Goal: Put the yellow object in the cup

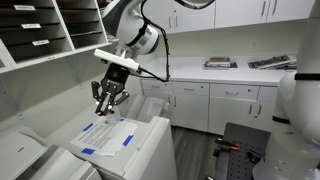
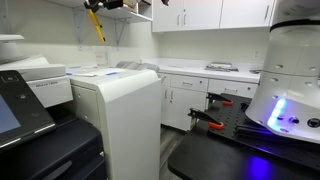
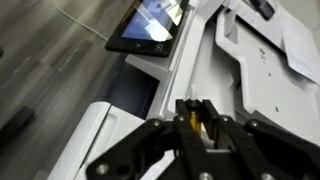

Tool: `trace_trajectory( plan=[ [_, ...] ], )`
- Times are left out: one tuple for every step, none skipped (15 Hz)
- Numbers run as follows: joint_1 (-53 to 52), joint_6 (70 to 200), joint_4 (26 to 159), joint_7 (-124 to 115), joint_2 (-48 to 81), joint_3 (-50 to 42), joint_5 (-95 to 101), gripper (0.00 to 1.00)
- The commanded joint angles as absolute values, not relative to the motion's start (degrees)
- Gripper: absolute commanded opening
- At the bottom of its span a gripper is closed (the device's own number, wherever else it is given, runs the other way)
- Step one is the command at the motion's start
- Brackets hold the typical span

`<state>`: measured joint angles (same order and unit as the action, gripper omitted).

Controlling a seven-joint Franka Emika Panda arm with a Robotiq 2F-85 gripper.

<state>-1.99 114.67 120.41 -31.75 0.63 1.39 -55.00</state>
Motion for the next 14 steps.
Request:
trace_trajectory(
  plan=[
    [-0.22, 110.92, 119.04, -31.65, 1.68, -0.07, -64.96, 0.05],
    [0.2, 110.65, 118.99, -31.55, 1.77, -0.52, -68.03, 0.05],
    [0.7, 110.27, 118.84, -31.28, 2.08, -1.0, -71.3, 0.05],
    [1.16, 110.24, 118.7, -31.23, 2.26, -1.39, -74.46, 0.05],
    [1.36, 111.15, 118.87, -31.08, 2.39, -1.58, -77.68, 0.05],
    [1.69, 111.2, 118.76, -30.39, 2.87, -1.94, -80.2, 0.05],
    [1.98, 111.55, 118.59, -30.01, 3.41, -2.16, -81.88, 0.05],
    [2.37, 111.5, 118.22, -29.66, 4.03, -2.49, -82.9, 0.05],
    [2.64, 111.52, 117.98, -28.99, 4.86, -2.77, -84.2, 0.05],
    [2.94, 111.3, 117.56, -28.39, 5.85, -3.1, -85.39, 0.05],
    [3.27, 110.89, 117.04, -26.82, 6.9, -3.38, -86.43, 0.05],
    [3.62, 110.39, 116.52, -25.34, 7.89, -3.57, -87.34, 0.05],
    [3.95, 110.07, 115.85, -24.11, 8.9, -3.68, -88.12, 0.05],
    [4.21, 109.57, 115.18, -23.27, 10.01, -3.83, -88.72, 0.05]
  ],
)
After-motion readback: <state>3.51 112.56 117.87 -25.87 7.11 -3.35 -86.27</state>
